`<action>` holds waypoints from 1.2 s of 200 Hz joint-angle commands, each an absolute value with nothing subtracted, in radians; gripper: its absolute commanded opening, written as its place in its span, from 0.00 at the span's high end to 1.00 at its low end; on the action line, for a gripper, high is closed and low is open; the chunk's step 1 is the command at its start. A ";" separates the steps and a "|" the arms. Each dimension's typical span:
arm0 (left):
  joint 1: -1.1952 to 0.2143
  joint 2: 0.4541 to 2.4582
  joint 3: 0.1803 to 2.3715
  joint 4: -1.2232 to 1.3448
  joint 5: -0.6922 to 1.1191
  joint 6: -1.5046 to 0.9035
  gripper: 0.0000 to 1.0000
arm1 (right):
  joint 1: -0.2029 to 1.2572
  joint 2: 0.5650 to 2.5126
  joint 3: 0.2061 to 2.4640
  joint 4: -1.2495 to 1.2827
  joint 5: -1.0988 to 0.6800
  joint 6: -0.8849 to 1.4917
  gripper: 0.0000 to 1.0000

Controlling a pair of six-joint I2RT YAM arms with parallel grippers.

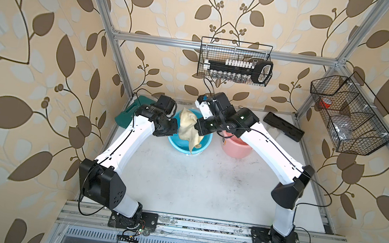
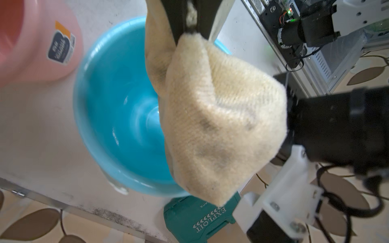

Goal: Wipe the inside of the bucket with a cloth
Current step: Wipe the dirt from the inside of the bucket.

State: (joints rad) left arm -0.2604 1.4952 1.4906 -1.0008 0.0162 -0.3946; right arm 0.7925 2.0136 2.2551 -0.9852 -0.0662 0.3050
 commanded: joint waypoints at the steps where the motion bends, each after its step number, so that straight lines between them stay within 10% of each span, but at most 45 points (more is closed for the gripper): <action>1: -0.259 1.418 1.500 -0.990 0.067 -0.391 1.00 | 0.784 2.152 2.393 -1.032 0.013 0.290 1.00; 240: -0.258 1.434 1.520 -0.995 -0.006 -0.381 1.00 | 0.927 1.961 1.942 -0.953 0.936 -0.061 1.00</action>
